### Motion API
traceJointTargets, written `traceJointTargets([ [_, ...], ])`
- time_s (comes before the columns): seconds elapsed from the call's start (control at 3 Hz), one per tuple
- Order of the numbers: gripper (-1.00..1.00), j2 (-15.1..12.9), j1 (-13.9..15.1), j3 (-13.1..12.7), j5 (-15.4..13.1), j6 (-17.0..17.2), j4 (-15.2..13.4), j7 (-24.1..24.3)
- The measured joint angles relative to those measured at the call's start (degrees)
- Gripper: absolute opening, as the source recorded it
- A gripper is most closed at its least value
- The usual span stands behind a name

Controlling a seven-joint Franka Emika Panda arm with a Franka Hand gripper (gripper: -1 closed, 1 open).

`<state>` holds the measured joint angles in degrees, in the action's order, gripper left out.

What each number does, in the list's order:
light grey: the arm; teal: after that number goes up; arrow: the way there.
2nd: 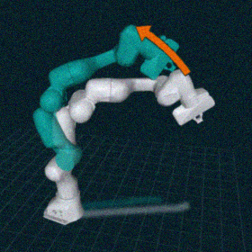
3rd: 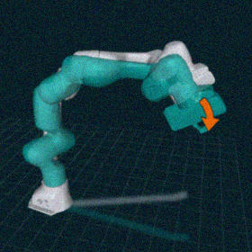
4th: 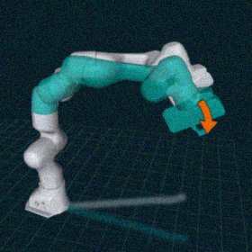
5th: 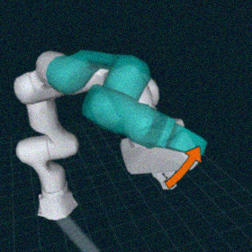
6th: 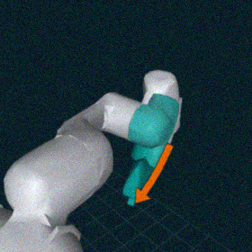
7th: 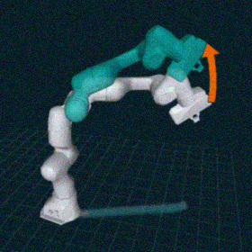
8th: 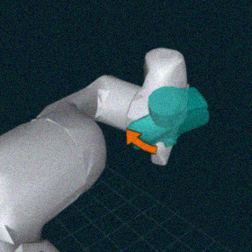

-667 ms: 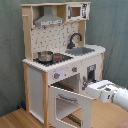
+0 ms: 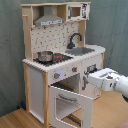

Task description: Play with the kitchen

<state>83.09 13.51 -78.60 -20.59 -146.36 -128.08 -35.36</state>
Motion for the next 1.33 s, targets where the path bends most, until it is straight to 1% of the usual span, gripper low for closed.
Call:
traceJointTargets([
  [0.33, 1.0, -1.45, 0.01, 2.73, 0.0, -1.47, -0.02, -4.9],
  [0.67, 1.0, -3.55, 0.07, 6.39, 0.0, -1.51, -0.27, -9.03],
  [1.0, 1.0, -5.78, 1.01, 9.89, -0.05, -1.49, -0.75, -13.05],
  [1.33, 1.0, -6.4, 2.63, 13.3, -0.1, -1.68, -2.06, -17.67],
])
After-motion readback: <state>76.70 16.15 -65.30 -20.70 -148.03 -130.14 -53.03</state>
